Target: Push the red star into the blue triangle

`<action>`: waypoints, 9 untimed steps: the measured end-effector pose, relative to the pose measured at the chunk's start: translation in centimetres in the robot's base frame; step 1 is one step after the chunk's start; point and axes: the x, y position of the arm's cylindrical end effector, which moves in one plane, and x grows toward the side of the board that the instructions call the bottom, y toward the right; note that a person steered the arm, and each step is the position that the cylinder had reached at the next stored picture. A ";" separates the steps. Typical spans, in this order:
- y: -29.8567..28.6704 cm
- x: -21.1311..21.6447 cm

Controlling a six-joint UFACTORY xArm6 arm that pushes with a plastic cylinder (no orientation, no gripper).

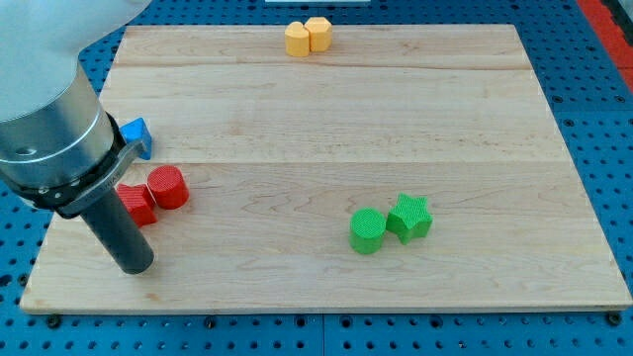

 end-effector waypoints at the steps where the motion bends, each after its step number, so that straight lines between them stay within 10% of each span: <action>1: 0.2 0.1; 9: -1.9 -8.3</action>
